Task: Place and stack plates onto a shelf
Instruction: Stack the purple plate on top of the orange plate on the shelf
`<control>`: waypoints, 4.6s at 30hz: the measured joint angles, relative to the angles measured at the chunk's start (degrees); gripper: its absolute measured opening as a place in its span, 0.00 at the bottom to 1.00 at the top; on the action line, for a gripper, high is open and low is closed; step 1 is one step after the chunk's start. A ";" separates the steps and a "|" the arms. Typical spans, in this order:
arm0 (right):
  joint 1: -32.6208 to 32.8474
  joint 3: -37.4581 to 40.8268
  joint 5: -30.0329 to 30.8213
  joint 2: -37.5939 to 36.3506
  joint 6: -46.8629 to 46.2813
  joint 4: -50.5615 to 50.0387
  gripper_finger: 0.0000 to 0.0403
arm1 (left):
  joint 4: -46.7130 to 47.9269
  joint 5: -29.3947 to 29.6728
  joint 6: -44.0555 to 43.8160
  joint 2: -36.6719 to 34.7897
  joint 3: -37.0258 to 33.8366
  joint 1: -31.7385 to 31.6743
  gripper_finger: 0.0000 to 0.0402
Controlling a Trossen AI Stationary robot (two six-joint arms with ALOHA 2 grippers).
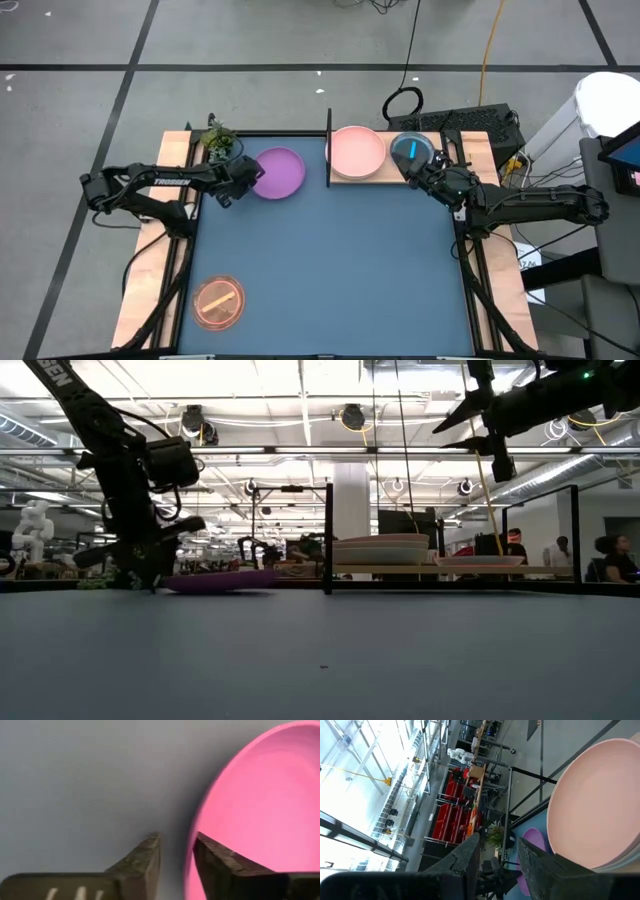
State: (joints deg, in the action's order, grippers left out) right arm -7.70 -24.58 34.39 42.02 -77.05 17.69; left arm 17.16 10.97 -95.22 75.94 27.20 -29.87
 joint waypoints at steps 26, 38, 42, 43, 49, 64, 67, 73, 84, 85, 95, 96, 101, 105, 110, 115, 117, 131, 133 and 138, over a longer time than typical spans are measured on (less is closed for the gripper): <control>-0.01 0.00 -0.13 -0.02 1.63 -0.44 0.29 | -8.84 2.55 7.58 -7.70 -0.09 0.26 0.03; 0.00 0.00 -0.20 -0.02 2.53 -0.44 0.29 | -8.68 2.14 11.56 -14.66 -0.02 0.26 0.03; 0.00 0.00 -0.32 -0.02 2.53 -0.44 0.29 | -11.12 1.03 11.96 -16.11 -0.02 0.36 0.03; 0.00 0.00 -0.40 -0.02 2.53 -0.44 0.29 | -12.48 0.76 12.39 -16.57 -0.02 0.37 0.03; 0.00 0.00 -1.60 -0.02 2.72 -0.44 0.29 | -19.19 -1.84 14.18 -19.50 0.00 0.37 0.03; 0.49 0.00 -1.81 -0.02 2.88 0.90 0.29 | -25.72 -3.92 15.65 -25.77 1.93 1.72 0.03; 1.11 0.00 -1.91 -0.02 2.98 0.90 0.29 | -23.15 -3.83 17.47 -25.75 5.50 2.74 0.03; 2.09 0.00 -1.95 0.00 5.79 3.08 0.29 | -11.73 -1.39 24.19 -25.70 14.96 4.30 0.03; 2.08 -0.02 -9.72 -1.13 18.77 13.20 0.29 | -3.18 6.88 26.63 -25.28 24.70 8.69 0.03; 2.10 -0.02 -10.97 -1.33 20.81 13.74 0.29 | -3.33 7.47 26.55 -24.88 25.13 9.49 0.03; 2.21 -0.03 -18.55 -4.83 25.41 15.34 0.29 | -3.99 12.94 21.24 -15.71 28.97 20.50 0.03; 2.21 -0.02 -19.63 -5.20 25.39 15.32 0.29 | -4.05 14.02 20.72 -14.47 29.68 21.66 0.03; 2.21 -1.51 -25.45 -6.98 25.54 11.49 0.22 | -4.45 17.48 19.03 -7.54 33.62 25.95 0.03; 2.21 -7.12 -30.40 -7.43 29.47 0.43 0.09 | -6.99 19.00 17.84 -2.28 36.97 28.08 0.03; 2.21 -16.52 -33.57 -7.39 35.87 -14.52 0.02 | -8.10 20.88 15.25 3.36 40.63 29.54 0.03; 2.21 -26.23 -33.02 -6.94 43.75 -28.82 0.00 | -8.72 22.11 11.38 7.81 43.58 30.28 0.03; 2.21 -29.65 -32.90 -6.39 47.82 -33.59 0.00 | -9.19 22.57 9.49 9.71 44.29 30.40 0.03; 2.21 -36.46 -32.99 -4.22 60.12 -40.33 0.00 | -24.75 25.08 -1.44 22.53 44.57 30.77 0.03; 2.21 -36.46 -33.05 -4.24 61.30 -40.32 0.00 | -24.63 25.56 -2.18 23.56 44.52 30.77 0.03; 2.21 -36.46 -33.14 -4.24 63.14 -40.32 0.00 | -24.84 28.54 -2.99 25.06 44.52 30.68 0.03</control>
State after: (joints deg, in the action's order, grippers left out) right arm -5.50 -61.04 1.26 37.78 -13.92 -22.62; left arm -7.67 39.51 -98.20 101.00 71.72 0.82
